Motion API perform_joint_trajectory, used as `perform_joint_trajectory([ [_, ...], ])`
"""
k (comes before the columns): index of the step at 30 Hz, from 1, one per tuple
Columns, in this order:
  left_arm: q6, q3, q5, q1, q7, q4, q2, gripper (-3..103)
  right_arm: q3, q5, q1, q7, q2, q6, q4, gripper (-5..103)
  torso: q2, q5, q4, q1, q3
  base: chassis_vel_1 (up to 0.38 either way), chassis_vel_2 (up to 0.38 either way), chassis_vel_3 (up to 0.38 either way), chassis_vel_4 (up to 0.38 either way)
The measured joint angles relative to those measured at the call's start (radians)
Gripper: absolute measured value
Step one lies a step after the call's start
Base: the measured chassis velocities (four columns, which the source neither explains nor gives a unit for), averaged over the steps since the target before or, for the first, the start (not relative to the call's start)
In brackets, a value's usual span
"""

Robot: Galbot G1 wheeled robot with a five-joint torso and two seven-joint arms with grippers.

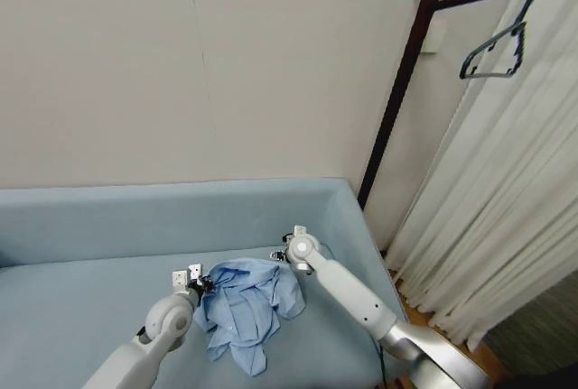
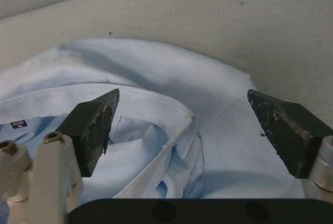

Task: Pick up the clothes from the sofa and hang them on the clothes hanger.

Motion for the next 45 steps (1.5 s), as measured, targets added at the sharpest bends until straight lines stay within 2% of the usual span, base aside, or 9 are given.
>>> perform_joint_trajectory([
  [1, 0.0, 0.0, 0.0, 0.0, 0.0, 0.0, 0.0, 0, 0.0, 0.0, 0.0, 0.0, 0.0, 0.0, 0.0, 82, 0.0, 0.0, 0.0, 0.0, 0.0, 0.0, 0.0, 0.0, 0.0],
  [4, -0.003, -0.001, 0.008, 0.003, 0.003, 0.0, -0.002, 0, -0.027, 0.0, -0.008, 0.0, -0.003, 0.001, 0.0, 70, 0.0, 0.0, -0.0001, 0.0, 0.0, 0.0, 0.0, 0.0, 0.0],
  [16, -0.006, 0.006, 0.013, -0.014, 0.006, 0.0, -0.007, 0, -0.052, 0.025, -0.042, 0.015, -0.023, 0.015, 0.036, 57, 0.0, 0.0003, -0.0002, 0.0, 0.0, 0.0, 0.0, 0.0, 0.0],
  [19, -0.007, 0.007, 0.015, -0.015, 0.006, 0.002, -0.008, 0, -0.051, 0.033, -0.044, 0.016, -0.025, 0.025, 0.054, 42, 0.0, 0.0002, -0.0001, 0.0, 0.0, 0.0, 0.0, 0.0, 0.0],
  [21, -0.007, 0.008, 0.016, -0.014, 0.007, 0.003, -0.008, 0, -0.049, 0.038, -0.044, 0.016, -0.027, 0.026, 0.062, 42, 0.0, 0.0003, -0.0001, 0.0, 0.0, 0.0, 0.0, 0.0, 0.0],
  [22, -0.007, 0.008, 0.017, -0.012, 0.009, 0.005, -0.008, 0, -0.043, 0.047, -0.044, 0.017, -0.029, 0.026, 0.073, 33, 0.0, 0.0002, -0.0001, 0.0, 0.0, 0.0, 0.0, 0.0, 0.0],
  [24, -0.008, 0.008, 0.022, -0.011, 0.014, 0.008, -0.008, 0, -0.035, 0.062, -0.043, 0.019, -0.029, 0.027, 0.081, 30, 0.0, 0.0002, -0.0001, 0.0, 0.0, 0.0, 0.0, 0.0, 0.0],
  [28, -0.013, 0.008, 0.038, -0.012, 0.026, 0.018, -0.005, 0, -0.029, 0.114, -0.038, 0.035, -0.036, 0.025, 0.103, 41, 0.0, 0.0002, 0.0, 0.0, 0.0, 0.0, 0.0, 0.0, 0.0],
  [45, -0.018, 0.02, 0.04, -0.038, 0.03, 0.025, -0.005, 0, -0.066, 0.104, -0.051, 0.025, -0.03, 0.012, 0.096, 45, 0.0, 0.0002, -0.0001, 0.0, 0.0, 0.0, 0.0, 0.0, 0.0],
])
